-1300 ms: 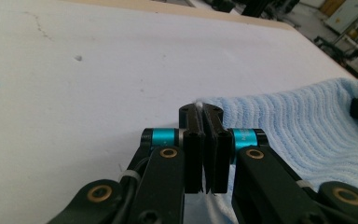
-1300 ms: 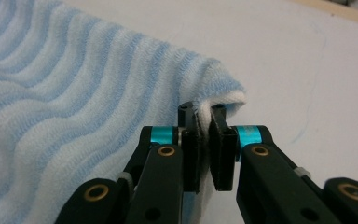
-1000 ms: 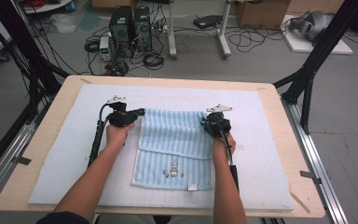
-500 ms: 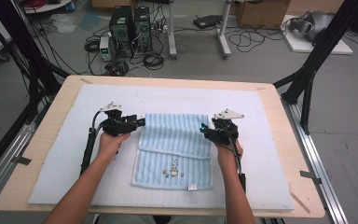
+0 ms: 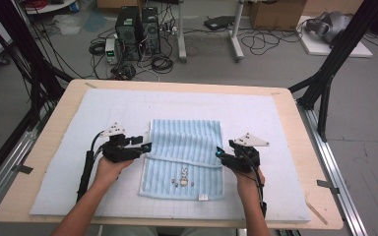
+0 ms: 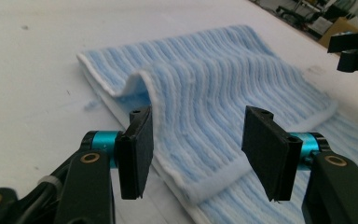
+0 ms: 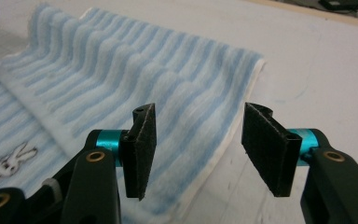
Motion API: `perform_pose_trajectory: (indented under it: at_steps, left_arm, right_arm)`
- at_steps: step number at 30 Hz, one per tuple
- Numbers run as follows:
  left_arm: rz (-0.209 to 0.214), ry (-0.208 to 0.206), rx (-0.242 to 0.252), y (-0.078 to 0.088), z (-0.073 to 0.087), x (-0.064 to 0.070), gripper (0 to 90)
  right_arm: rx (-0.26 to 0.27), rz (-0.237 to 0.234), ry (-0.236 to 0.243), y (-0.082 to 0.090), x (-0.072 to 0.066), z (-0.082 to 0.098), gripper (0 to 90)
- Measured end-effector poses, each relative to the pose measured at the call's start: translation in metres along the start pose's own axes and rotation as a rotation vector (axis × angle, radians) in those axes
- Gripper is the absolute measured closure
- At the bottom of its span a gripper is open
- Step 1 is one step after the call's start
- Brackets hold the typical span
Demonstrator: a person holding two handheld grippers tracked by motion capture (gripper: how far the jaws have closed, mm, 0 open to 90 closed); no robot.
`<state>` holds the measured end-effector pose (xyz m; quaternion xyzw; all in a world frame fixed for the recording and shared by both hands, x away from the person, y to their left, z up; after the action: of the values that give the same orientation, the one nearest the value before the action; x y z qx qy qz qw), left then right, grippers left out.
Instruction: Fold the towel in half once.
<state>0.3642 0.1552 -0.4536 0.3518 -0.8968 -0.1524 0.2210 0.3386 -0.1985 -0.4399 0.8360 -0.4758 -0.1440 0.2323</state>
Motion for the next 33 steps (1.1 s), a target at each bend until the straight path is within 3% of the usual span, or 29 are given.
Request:
perform_pose_trajectory:
  at_steps: [2,8,11,19,27,31,33]
  left_arm:
    - [-0.007,-0.016,-0.040,0.000,0.006,0.003,45.1]
    - [-0.034,-0.029,-0.074,-0.002,0.020,0.008,49.5]
    - [-0.067,-0.065,-0.102,-0.005,0.023,0.012,51.1]
    - [-0.154,-0.132,-0.160,-0.012,0.025,0.016,66.8]
    - [-0.167,-0.170,-0.139,-0.010,0.026,0.020,81.2]
    - [-0.127,-0.150,-0.094,-0.005,0.024,0.019,83.8]
    - [-0.098,-0.132,-0.070,-0.001,0.022,0.020,83.9]
  right_arm:
    - [-0.010,-0.008,0.002,0.003,-0.003,0.005,44.4]
    - [-0.008,-0.013,0.011,0.015,-0.009,0.010,42.0]
    - [-0.021,-0.022,0.016,0.016,-0.013,0.012,41.5]
    - [-0.035,-0.026,0.038,0.012,-0.018,0.012,41.6]
    - [-0.053,-0.018,0.043,0.008,-0.019,0.018,42.0]
    - [-0.071,-0.031,0.039,0.009,-0.016,0.028,46.7]
    - [-0.088,-0.044,0.061,0.007,-0.018,0.031,48.7]
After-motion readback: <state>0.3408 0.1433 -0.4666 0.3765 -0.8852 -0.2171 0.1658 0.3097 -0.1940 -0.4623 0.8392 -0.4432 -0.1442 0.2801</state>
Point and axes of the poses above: each handheld gripper's, and its own axes: y roughly backward along the jaws, z roughly out of its underside, x roughly to its right, the point moved 4 cm from there along -y, roughly forward along the jaws
